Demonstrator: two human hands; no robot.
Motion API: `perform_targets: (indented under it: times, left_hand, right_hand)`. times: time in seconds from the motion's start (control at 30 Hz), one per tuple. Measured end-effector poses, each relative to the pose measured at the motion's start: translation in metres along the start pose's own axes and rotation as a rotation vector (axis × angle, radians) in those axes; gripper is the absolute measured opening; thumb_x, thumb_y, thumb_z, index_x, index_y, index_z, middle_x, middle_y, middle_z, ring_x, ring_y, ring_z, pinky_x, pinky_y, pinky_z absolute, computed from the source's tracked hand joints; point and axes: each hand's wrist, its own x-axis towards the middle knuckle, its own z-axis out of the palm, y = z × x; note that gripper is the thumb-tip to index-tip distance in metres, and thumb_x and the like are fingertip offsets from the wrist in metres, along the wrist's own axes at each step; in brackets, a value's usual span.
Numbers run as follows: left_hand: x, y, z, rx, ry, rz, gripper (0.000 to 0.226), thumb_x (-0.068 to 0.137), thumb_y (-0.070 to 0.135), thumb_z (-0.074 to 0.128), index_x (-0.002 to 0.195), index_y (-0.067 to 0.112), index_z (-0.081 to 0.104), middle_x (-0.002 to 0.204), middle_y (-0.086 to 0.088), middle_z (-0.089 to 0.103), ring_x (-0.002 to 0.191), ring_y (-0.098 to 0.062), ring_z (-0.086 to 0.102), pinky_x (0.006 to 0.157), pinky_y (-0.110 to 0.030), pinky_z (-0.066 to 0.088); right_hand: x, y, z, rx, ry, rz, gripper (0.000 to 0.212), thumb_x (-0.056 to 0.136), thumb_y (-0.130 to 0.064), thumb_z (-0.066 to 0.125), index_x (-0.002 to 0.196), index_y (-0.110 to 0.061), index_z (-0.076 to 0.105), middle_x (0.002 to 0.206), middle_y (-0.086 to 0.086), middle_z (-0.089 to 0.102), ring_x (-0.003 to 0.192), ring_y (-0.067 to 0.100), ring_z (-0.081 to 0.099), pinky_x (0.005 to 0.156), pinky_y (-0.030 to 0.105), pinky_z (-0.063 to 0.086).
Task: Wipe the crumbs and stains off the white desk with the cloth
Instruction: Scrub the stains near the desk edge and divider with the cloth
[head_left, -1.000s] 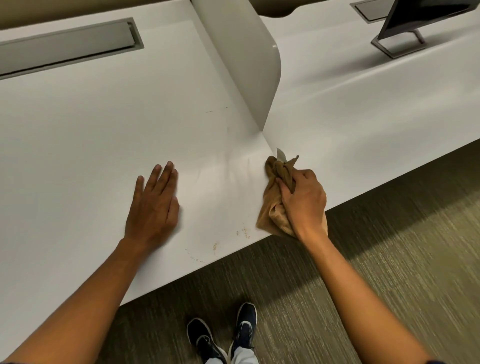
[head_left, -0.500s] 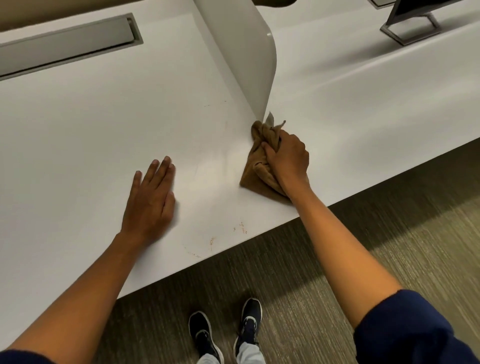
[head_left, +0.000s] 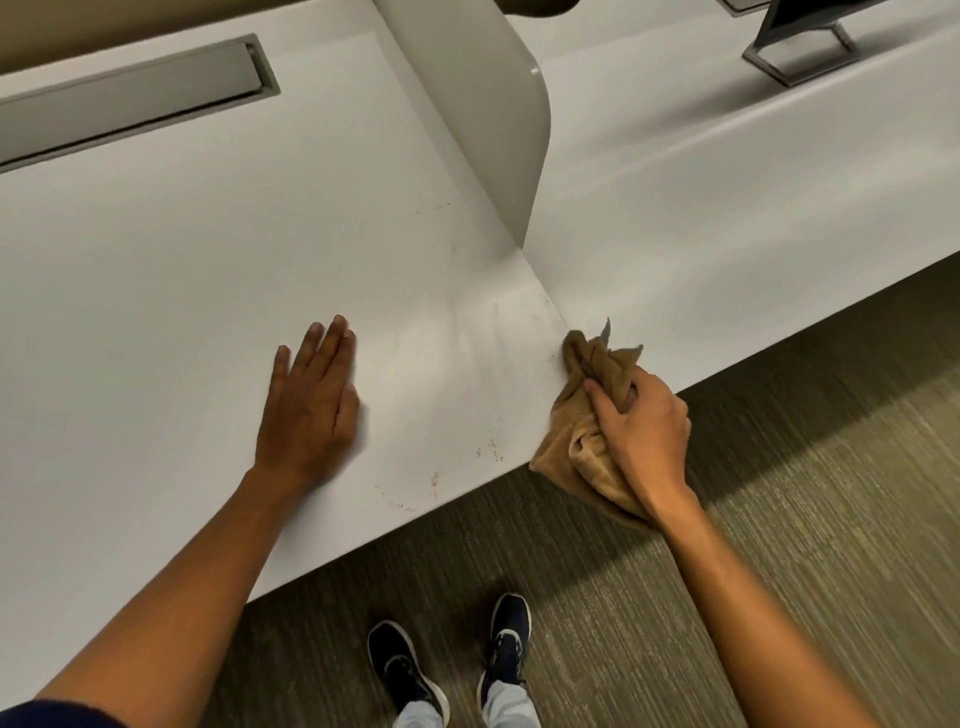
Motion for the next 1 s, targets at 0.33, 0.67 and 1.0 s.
perform_targets:
  times: [0.33, 0.67, 1.0]
  left_hand:
    - [0.001, 0.001, 0.001, 0.019, 0.014, 0.018, 0.064, 0.095, 0.026, 0.023, 0.157, 0.01, 0.026, 0.168, -0.001, 0.015, 0.156, -0.021, 0.011, 0.126, -0.053, 0.009]
    - [0.002, 0.002, -0.002, 0.029, 0.0, 0.012, 0.065, 0.094, 0.026, 0.023, 0.158, 0.012, 0.023, 0.169, -0.001, 0.013, 0.156, -0.02, 0.007, 0.126, -0.051, 0.006]
    - [0.0, 0.001, -0.003, 0.013, 0.006, 0.018, 0.065, 0.095, 0.026, 0.023, 0.158, 0.012, 0.022, 0.169, -0.001, 0.012, 0.156, -0.019, 0.007, 0.126, -0.051, 0.006]
  right_hand:
    - [0.024, -0.015, 0.011, -0.062, 0.0, 0.017, 0.033, 0.09, -0.048, 0.064, 0.104, -0.019, 0.069, 0.093, 0.004, 0.069, 0.089, 0.027, 0.065, 0.072, 0.03, 0.04]
    - [0.085, -0.081, 0.047, -0.177, -0.001, -0.059, 0.037, 0.098, -0.045, 0.051, 0.112, -0.013, 0.063, 0.103, 0.008, 0.065, 0.091, 0.027, 0.061, 0.073, 0.032, 0.045]
    - [0.048, -0.048, 0.032, -0.196, 0.04, -0.137, 0.033, 0.098, -0.04, 0.052, 0.109, -0.012, 0.065, 0.103, 0.01, 0.064, 0.092, 0.028, 0.06, 0.072, 0.03, 0.037]
